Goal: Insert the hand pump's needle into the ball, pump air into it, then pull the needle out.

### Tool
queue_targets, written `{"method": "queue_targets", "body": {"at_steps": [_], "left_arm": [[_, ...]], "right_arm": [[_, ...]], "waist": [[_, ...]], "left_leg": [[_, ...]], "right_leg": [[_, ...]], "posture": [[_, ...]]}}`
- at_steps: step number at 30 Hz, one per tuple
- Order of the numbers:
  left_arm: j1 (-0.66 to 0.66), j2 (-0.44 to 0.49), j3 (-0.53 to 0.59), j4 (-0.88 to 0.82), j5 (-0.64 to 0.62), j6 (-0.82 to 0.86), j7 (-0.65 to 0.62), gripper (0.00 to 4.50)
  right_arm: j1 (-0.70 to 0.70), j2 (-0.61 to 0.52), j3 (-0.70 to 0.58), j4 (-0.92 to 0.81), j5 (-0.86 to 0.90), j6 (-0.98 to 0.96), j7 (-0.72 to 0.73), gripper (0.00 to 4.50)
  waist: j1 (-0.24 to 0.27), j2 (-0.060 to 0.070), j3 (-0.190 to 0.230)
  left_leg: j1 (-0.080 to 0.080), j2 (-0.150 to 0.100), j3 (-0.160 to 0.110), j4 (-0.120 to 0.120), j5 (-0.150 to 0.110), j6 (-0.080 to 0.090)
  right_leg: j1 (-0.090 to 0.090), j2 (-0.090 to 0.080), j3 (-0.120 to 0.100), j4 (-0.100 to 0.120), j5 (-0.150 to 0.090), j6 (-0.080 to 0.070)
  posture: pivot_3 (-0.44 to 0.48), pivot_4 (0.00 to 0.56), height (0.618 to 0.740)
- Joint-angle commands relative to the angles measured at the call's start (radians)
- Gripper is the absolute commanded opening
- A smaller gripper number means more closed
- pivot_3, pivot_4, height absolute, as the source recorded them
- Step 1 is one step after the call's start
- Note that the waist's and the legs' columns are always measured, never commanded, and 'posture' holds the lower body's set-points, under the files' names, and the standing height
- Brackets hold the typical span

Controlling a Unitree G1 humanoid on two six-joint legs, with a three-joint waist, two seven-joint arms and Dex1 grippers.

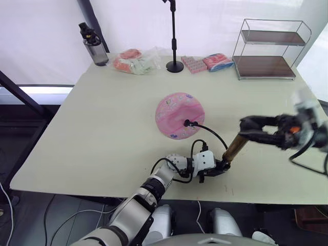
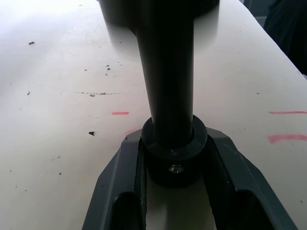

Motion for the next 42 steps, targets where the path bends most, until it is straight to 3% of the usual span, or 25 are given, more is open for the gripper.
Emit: {"method": "queue_targets", "body": {"at_steps": [1,9,20,28,34,42], "left_arm": [[0.052,0.036,-0.038,0.135,0.083,0.035,0.017,1.12],[0.049,0.037,-0.040,0.142,0.085,0.028,0.022,1.12],[0.042,0.038,-0.040,0.158,0.086,0.019,0.027,1.12],[0.040,0.037,-0.037,0.164,0.089,0.014,0.031,1.12],[0.042,0.037,-0.035,0.163,0.090,0.014,0.032,1.12],[0.045,0.034,-0.033,0.162,0.090,0.013,0.034,1.12]], "right_arm": [[-0.090,-0.050,-0.138,0.031,0.104,0.048,-0.034,1.71],[-0.187,-0.108,-0.158,0.091,0.169,0.139,-0.053,1.71],[0.067,-0.043,0.031,-0.027,-0.127,-0.030,0.001,1.71],[0.174,0.048,0.233,0.012,-0.338,-0.200,0.017,1.71],[0.208,0.117,0.308,0.087,-0.447,-0.293,0.012,1.71],[0.150,0.111,0.187,0.071,-0.331,-0.250,0.015,1.71]], "waist": [[0.000,-0.001,0.000],[-0.001,0.000,0.000],[-0.003,-0.005,-0.006],[-0.003,-0.008,-0.012],[-0.003,-0.009,-0.014],[-0.003,-0.009,-0.014]], "left_leg": [[0.000,0.000,-0.001,0.000,0.000,0.000],[0.000,0.000,0.000,0.000,0.000,0.000],[0.000,0.000,-0.001,-0.001,0.000,0.000],[0.001,0.000,-0.002,-0.001,0.000,0.000],[0.001,0.000,-0.002,-0.001,0.000,0.000],[0.002,0.000,-0.002,-0.001,0.000,0.000]], "right_leg": [[0.000,0.000,0.000,0.000,0.000,0.000],[0.000,-0.001,0.000,0.000,0.000,0.000],[0.000,-0.001,0.000,-0.001,0.000,0.000],[0.001,-0.001,0.000,-0.001,0.000,0.000],[0.001,-0.001,0.000,0.000,0.000,0.000],[0.001,-0.001,0.000,0.000,0.000,0.000]], "posture": [[0.000,0.150,0.736],[0.000,0.150,0.736],[0.000,0.150,0.736],[0.000,0.150,0.736],[0.000,0.150,0.736],[0.000,0.150,0.736]]}}
